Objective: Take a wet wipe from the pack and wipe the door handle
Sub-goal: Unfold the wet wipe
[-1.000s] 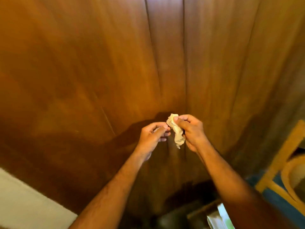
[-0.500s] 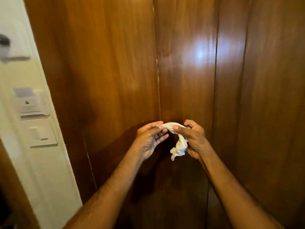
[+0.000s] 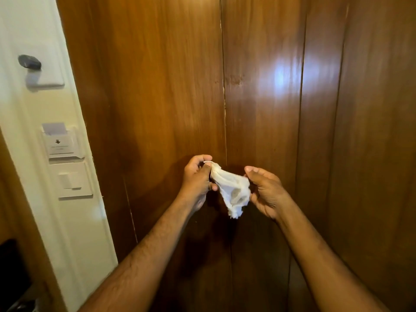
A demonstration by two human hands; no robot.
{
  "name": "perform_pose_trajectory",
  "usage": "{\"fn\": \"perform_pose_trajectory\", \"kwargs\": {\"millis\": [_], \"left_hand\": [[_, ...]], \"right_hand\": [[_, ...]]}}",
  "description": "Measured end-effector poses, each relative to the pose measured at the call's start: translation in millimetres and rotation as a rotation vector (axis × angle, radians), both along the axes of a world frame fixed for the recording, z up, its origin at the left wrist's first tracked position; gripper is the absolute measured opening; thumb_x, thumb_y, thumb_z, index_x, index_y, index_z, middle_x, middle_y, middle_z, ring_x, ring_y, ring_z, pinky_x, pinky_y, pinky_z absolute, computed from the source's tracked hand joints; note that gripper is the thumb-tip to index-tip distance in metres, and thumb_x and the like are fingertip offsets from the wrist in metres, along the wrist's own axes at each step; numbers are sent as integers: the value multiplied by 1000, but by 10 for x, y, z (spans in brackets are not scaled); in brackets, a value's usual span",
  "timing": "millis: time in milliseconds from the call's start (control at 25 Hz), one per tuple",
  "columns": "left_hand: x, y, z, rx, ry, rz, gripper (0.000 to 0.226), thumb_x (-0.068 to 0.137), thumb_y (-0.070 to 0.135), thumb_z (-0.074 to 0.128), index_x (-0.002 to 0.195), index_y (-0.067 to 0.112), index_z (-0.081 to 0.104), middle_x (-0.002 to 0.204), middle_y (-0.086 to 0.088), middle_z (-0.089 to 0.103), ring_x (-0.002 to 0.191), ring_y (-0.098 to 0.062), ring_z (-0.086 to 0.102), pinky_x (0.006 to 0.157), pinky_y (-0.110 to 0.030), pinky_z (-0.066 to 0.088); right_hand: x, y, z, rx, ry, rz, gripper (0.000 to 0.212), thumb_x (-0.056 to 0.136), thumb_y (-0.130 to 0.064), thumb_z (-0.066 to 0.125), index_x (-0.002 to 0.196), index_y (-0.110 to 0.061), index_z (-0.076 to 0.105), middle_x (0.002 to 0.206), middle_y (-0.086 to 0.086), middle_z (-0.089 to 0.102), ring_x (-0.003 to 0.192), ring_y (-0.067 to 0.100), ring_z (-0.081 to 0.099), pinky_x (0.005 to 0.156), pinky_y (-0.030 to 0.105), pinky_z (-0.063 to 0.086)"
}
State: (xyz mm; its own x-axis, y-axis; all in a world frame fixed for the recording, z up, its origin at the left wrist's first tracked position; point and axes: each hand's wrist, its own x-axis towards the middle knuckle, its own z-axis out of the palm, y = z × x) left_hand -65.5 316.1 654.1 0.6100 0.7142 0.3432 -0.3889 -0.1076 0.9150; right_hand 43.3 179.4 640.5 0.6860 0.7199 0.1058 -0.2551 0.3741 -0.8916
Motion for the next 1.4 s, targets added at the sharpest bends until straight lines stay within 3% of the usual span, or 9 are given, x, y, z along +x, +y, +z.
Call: {"fn": "perform_pose_trajectory", "kwargs": {"millis": [160, 320, 440, 600, 760, 960, 1080, 1160, 1400], "left_hand": [[-50, -41, 6, 208, -5, -19, 19, 98, 6, 61, 102, 24, 59, 86, 1, 63, 66, -8, 63, 46, -19, 48], [-163, 1, 25, 271, -34, 18, 21, 94, 5, 68, 102, 22, 59, 88, 2, 67, 72, -4, 67, 56, -21, 54], [-250, 43, 13, 311, -21, 41, 23, 91, 7, 72, 101, 22, 58, 90, -1, 68, 76, -6, 68, 59, -22, 57], [-263, 9, 1, 361, -46, 151, 23, 93, 4, 68, 96, 25, 57, 96, -4, 62, 79, -2, 61, 60, -18, 54], [-331, 75, 24, 387, -33, 266, 26, 95, 7, 65, 93, 31, 55, 99, -2, 61, 82, -8, 59, 66, -33, 53], [-407, 144, 44, 359, -67, 271, 27, 94, 4, 66, 94, 28, 54, 97, -5, 62, 83, -13, 64, 69, -34, 57], [-416, 163, 42, 363, -61, 246, 28, 93, 2, 66, 93, 27, 54, 95, -5, 63, 85, -16, 67, 68, -33, 59], [-442, 191, 36, 341, -59, 261, 28, 94, 2, 65, 93, 28, 54, 96, -6, 63, 84, -15, 65, 68, -35, 57], [-508, 254, -12, 434, -6, 412, 22, 97, 10, 63, 93, 29, 53, 101, 3, 62, 94, -11, 60, 72, -39, 54]], "right_hand": [[-103, -2, -43, -59, -47, 503, 39, 82, -25, 75, 114, -6, 64, 84, 10, 68, 55, 9, 53, 43, 18, 46], [-130, 100, -48, -69, -69, 351, 8, 79, -15, 73, 83, -9, 69, 70, 4, 55, 56, 11, 46, 49, 24, 41], [-152, 152, -24, 84, 86, 289, 23, 77, -16, 60, 97, -6, 66, 93, 15, 65, 84, 24, 61, 76, 38, 50], [-314, 295, 27, 177, 238, 327, 42, 93, -9, 46, 132, 8, 49, 128, 33, 58, 120, 43, 56, 107, 58, 40], [-403, 374, 110, 180, 240, 171, 43, 97, -2, 51, 139, 2, 40, 107, 26, 64, 75, 21, 60, 78, 38, 52], [-486, 361, 32, -59, -157, 130, 87, 65, -27, 86, 135, -16, 37, 113, 12, 63, 94, 24, 70, 67, 36, 59], [-544, 416, -48, -123, -376, 36, 50, 72, -6, 84, 114, -9, 57, 103, 15, 70, 88, 26, 73, 64, 33, 59], [-477, 430, -34, -69, -291, -99, 16, 82, 3, 70, 93, -8, 66, 88, 14, 71, 74, 24, 70, 59, 31, 57], [-357, 585, 12, 89, 393, -124, 18, 99, 1, 44, 107, -2, 60, 111, 21, 67, 93, 32, 67, 84, 51, 57]]}}
